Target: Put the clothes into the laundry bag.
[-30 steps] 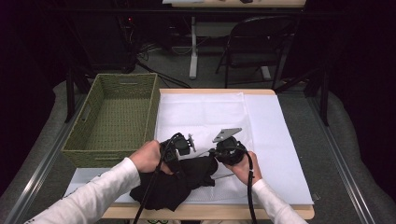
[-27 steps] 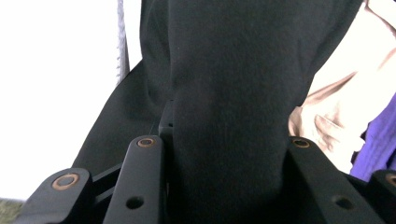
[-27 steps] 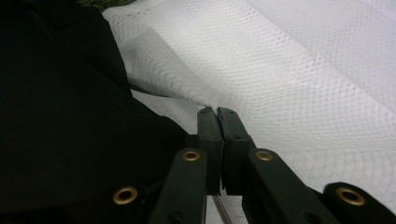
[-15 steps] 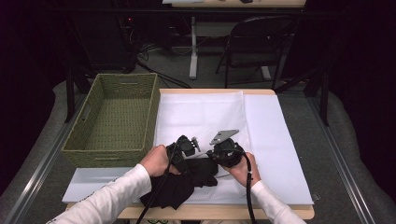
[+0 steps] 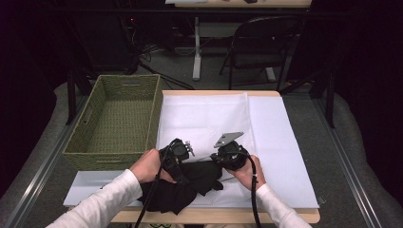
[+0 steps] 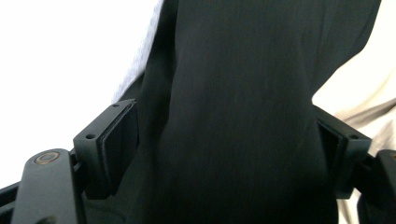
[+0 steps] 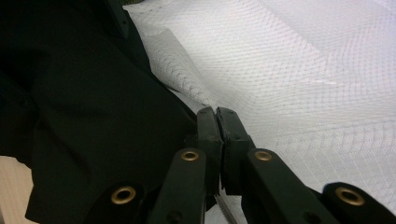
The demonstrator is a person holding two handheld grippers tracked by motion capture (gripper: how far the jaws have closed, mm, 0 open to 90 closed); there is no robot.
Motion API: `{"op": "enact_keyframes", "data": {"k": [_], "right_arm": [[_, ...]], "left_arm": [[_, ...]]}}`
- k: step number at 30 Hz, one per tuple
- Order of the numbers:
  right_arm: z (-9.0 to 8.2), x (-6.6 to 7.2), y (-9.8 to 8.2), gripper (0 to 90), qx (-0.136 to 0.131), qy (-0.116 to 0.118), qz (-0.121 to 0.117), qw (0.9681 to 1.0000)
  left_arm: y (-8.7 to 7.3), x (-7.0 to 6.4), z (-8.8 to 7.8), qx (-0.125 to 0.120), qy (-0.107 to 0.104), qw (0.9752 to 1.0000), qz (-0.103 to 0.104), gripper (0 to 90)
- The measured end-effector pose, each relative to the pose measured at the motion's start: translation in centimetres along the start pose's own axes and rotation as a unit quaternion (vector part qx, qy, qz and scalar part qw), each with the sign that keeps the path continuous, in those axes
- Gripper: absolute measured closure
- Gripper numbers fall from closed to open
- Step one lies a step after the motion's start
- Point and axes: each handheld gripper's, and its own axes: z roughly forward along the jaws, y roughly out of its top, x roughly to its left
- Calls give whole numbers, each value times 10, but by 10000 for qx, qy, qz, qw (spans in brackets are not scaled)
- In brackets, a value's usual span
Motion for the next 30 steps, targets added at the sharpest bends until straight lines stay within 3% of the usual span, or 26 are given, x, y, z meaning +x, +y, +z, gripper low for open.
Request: {"op": "enact_keyframes", "data": {"k": [3, 4, 5, 7, 10, 16, 19, 22, 27, 30], "right_arm": [[0, 0, 0, 889, 23, 2, 15, 10000], [1, 0, 0, 889, 25, 3, 10, 10000], [1, 0, 0, 890, 26, 4, 21, 10000], [0, 1, 0, 890, 39, 2, 49, 10000], [0, 1, 1, 889, 2, -5, 20, 10000], [-5, 3, 3, 891, -90, -33, 12, 10000], [-11, 3, 6, 893, -261, -63, 26, 9996], [-19, 2, 9, 893, -483, -118, 89, 9987], [-23, 0, 9, 893, -567, -14, 204, 9982], [-24, 3, 10, 893, -596, 11, 170, 9981]], "left_arm": [[-9, 1, 9, 49, -211, 9997, 80, 334], [-9, 1, 9, 49, -211, 9997, 80, 417], [-14, -2, 14, -156, -334, 9991, 220, 492], [-17, -3, 15, -297, -266, 9989, 251, 551], [-20, -2, 11, -486, -278, 9983, 145, 660], [-15, -7, -2, -487, -197, 9985, -183, 691], [-10, -10, -15, -615, -8, 9972, -430, 691], [-3, -12, -23, -559, 169, 9960, -670, 687], [2, -4, -13, -656, 198, 9932, -938, 689], [2, 2, -5, -768, 137, 9899, -1187, 687]]}}
